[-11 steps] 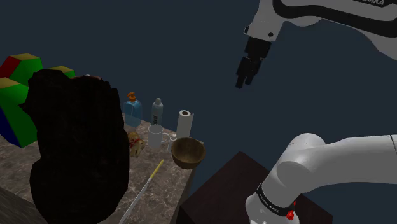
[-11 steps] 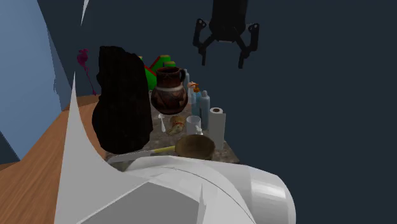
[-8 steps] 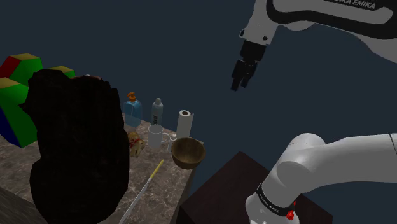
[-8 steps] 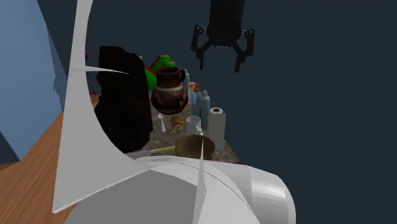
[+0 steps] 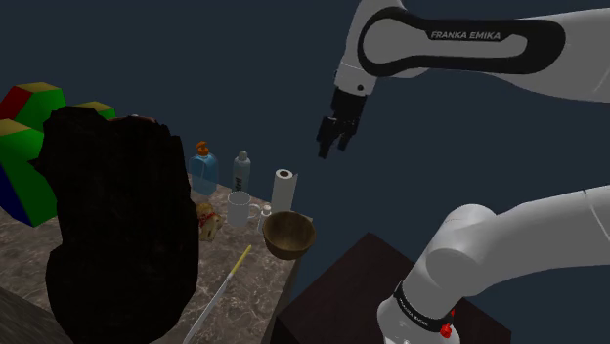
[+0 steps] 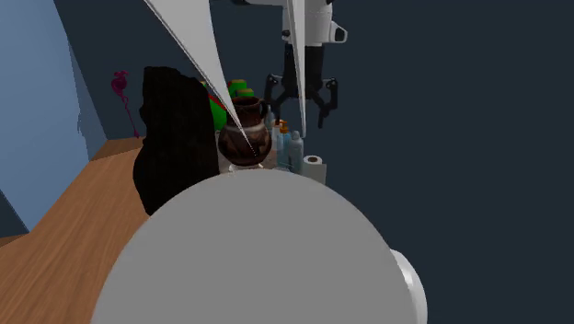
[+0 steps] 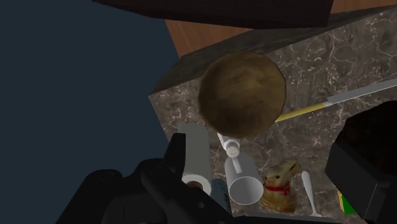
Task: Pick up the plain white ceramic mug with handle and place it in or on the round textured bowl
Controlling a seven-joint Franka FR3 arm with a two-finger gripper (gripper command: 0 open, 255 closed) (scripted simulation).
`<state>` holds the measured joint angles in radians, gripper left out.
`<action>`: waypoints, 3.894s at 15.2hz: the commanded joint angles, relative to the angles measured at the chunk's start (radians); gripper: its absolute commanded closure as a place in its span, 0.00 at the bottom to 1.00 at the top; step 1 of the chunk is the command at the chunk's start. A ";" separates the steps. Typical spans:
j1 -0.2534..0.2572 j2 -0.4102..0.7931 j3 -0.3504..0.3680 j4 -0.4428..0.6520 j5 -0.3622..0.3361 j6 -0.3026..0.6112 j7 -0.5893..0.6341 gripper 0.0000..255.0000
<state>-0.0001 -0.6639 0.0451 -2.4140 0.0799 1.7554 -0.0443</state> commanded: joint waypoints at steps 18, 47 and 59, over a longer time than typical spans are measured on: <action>0.017 0.652 0.173 0.144 -0.079 0.550 0.276 0.00; 0.097 1.147 0.132 0.448 -0.269 0.741 0.476 1.00; 0.090 1.099 0.142 0.450 -0.253 0.691 0.464 1.00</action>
<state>0.0914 0.4474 0.1849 -1.9644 -0.1770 2.4598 0.4224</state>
